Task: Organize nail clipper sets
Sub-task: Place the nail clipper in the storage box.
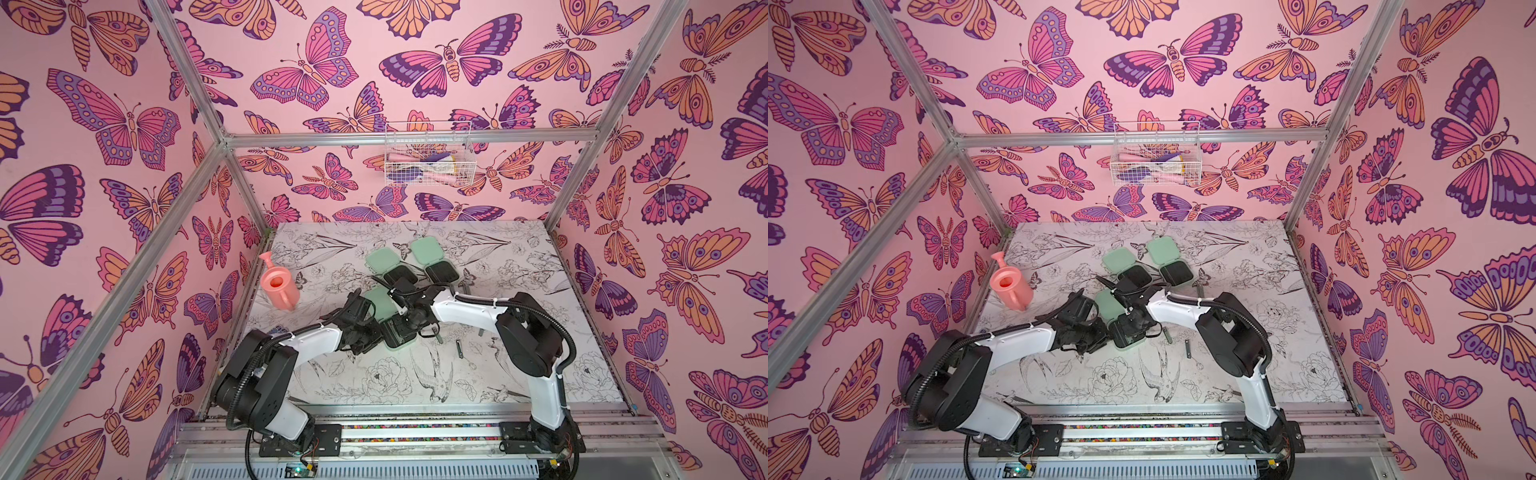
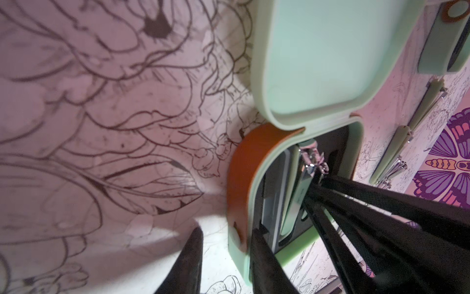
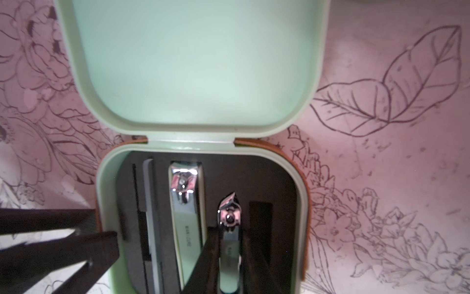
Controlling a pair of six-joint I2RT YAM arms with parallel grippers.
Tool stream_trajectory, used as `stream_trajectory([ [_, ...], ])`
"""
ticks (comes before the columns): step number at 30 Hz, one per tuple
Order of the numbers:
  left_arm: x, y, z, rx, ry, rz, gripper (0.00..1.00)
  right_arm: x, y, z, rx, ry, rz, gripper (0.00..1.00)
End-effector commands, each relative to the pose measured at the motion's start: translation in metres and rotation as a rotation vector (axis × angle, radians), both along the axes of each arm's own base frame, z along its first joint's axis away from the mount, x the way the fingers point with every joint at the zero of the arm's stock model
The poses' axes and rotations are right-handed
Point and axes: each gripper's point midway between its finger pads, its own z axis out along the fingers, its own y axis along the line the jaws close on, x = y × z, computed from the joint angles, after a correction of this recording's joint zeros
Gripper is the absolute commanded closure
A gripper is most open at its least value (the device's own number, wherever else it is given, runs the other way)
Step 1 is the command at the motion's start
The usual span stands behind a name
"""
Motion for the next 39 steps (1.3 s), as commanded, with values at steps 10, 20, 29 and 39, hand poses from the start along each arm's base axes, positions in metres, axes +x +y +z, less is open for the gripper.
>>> stream_trajectory([
  [10, -0.010, 0.005, -0.009, 0.036, 0.044, -0.010, 0.67, 0.009, -0.011, 0.007, -0.069, -0.020, -0.019, 0.75],
  [20, -0.010, 0.005, -0.010, 0.037, 0.047, -0.009, 0.67, 0.009, -0.006, 0.013, -0.046, -0.019, -0.014, 0.73],
  [29, -0.010, 0.005, -0.011, 0.038, 0.047, -0.010, 0.67, 0.007, 0.000, 0.020, -0.006, -0.008, -0.007, 0.73],
  [39, -0.011, 0.005, -0.012, 0.037, 0.051, -0.011, 0.67, 0.003, 0.005, 0.028, 0.035, 0.001, 0.001, 0.79],
])
